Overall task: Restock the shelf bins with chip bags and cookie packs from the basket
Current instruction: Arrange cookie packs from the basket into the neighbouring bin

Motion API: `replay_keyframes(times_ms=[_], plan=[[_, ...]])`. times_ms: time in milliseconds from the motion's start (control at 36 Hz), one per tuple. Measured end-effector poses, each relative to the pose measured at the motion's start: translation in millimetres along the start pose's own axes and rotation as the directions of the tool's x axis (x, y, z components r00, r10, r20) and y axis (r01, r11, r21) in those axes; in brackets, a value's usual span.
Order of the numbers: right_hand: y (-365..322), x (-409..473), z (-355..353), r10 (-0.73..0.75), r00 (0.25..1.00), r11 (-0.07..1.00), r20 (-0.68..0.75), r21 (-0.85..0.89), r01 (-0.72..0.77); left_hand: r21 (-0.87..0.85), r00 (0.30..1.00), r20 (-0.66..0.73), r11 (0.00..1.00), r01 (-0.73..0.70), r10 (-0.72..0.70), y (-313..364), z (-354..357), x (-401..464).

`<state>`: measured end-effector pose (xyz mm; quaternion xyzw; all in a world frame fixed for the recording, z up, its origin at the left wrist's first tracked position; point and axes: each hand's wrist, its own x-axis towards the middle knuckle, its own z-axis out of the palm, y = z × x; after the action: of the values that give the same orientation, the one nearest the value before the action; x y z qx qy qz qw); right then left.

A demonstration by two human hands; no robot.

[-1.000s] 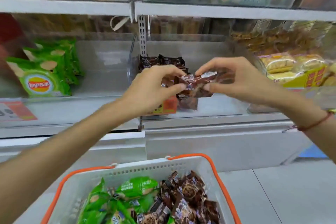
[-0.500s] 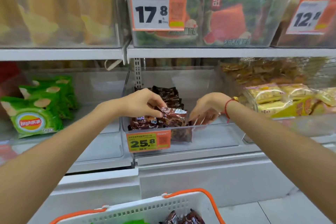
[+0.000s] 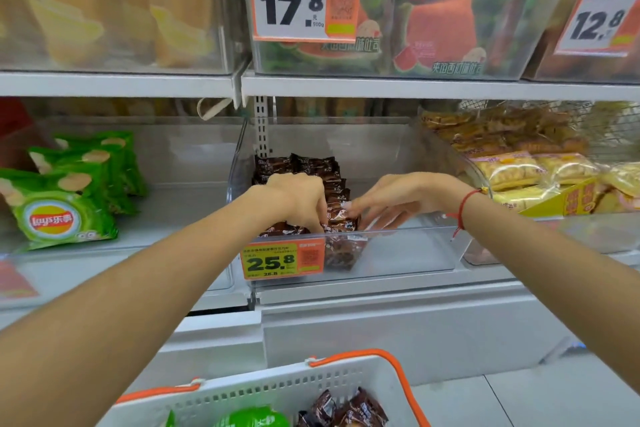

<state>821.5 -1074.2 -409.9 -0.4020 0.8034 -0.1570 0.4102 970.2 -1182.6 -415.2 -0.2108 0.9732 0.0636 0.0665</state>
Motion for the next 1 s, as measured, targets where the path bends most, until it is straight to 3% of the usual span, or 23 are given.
replay_keyframes(times_ms=[111, 333, 556, 667, 778, 889, 1000], plan=[[-10.0, -9.7, -0.2, 0.033, 0.998, 0.987, 0.049, -0.160, -0.025, 0.009, 1.000, 0.012, 1.000, 0.021, -0.021, -1.0, -0.1, 1.9], [-17.3, 1.6, 20.6, -0.073, 0.975, 0.987, -0.210, -0.157, 0.040, 0.080, 0.991, -0.135, 0.996, 0.028, -0.017, -5.5, 3.7, -3.7], [-15.2, 2.8, 34.1, -0.173, 0.890, 0.960, -0.421, -0.273, 0.058, 0.118, 0.997, 0.081, 0.993, 0.002, -0.012, -5.5, 0.6, -5.9], [-14.5, -4.3, 38.3, -0.221, 0.875, 0.938, -0.432, -0.340, 0.069, 0.110, 0.993, 0.116, 0.994, 0.016, -0.028, -3.7, -0.1, -8.6], [-10.0, -14.6, 35.5, -0.265, 0.863, 0.940, -0.430, -0.316, 0.130, 0.037, 0.999, -0.038, 0.999, 0.015, -0.013, -2.1, -4.4, -22.3], [-2.1, -36.0, 33.2, -0.369, 0.783, 0.923, -0.501, -0.301, 0.242, -0.031, 0.971, -0.235, 0.999, -0.044, 0.035, 8.7, -7.7, -50.2], [10.9, -65.7, 47.7, -0.435, 0.737, 0.900, -0.518, -0.272, 0.340, -0.071, 0.934, -0.346, 0.990, -0.121, 0.089, 30.9, 2.2, -88.0]])
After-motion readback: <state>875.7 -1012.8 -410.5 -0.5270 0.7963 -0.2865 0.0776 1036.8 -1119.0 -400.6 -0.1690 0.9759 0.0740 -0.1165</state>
